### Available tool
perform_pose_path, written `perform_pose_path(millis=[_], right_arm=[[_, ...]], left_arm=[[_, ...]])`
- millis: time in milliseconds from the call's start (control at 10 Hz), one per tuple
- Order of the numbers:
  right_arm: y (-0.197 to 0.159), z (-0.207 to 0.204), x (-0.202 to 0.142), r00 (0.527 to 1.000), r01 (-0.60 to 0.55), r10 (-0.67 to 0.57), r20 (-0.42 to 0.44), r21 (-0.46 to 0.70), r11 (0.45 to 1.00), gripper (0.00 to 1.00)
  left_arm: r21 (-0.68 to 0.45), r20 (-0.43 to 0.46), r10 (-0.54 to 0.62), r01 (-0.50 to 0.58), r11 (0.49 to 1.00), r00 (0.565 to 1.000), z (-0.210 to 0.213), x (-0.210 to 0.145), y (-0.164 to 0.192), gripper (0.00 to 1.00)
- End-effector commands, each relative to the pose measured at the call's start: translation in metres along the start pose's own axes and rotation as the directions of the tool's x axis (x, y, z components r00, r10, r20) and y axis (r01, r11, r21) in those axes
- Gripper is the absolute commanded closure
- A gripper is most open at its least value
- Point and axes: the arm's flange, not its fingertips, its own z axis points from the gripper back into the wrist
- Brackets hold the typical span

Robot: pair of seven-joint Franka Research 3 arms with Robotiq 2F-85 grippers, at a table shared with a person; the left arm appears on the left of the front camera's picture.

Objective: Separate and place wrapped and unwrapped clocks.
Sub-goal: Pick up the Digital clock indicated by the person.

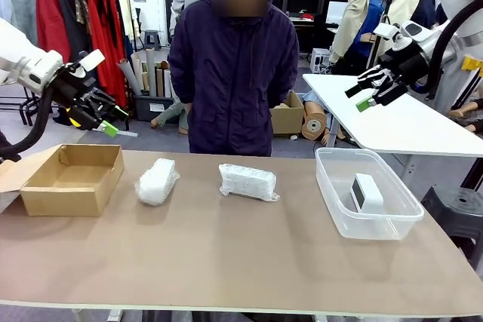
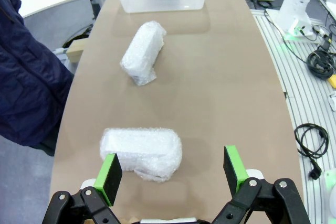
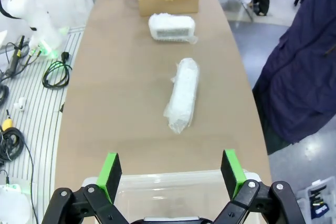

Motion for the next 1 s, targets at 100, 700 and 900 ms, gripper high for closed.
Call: perform_pose_path(millis=[100,700,900], right_arm=[[0.0029,0.0007,0.0022,1.0,-0.009,0.009,-0.017,0.005,1.0,0.0],[0.0029,0.0007,0.0022,1.0,-0.009,0.009,-0.017,0.005,1.0,0.0],[0.0029,0.0007,0.0022,1.0,-0.009,0.009,-0.017,0.005,1.0,0.0]], left_arm=[[-0.001,0.005,-0.003,0.003,1.0,1.0,0.0002,0.0013,-0.0002,0.0],[-0.001,0.005,-0.003,0.003,1.0,1.0,0.0002,0.0013,-0.0002,0.0],[-0.001,0.005,-0.003,0.003,1.0,1.0,0.0002,0.0013,-0.0002,0.0]])
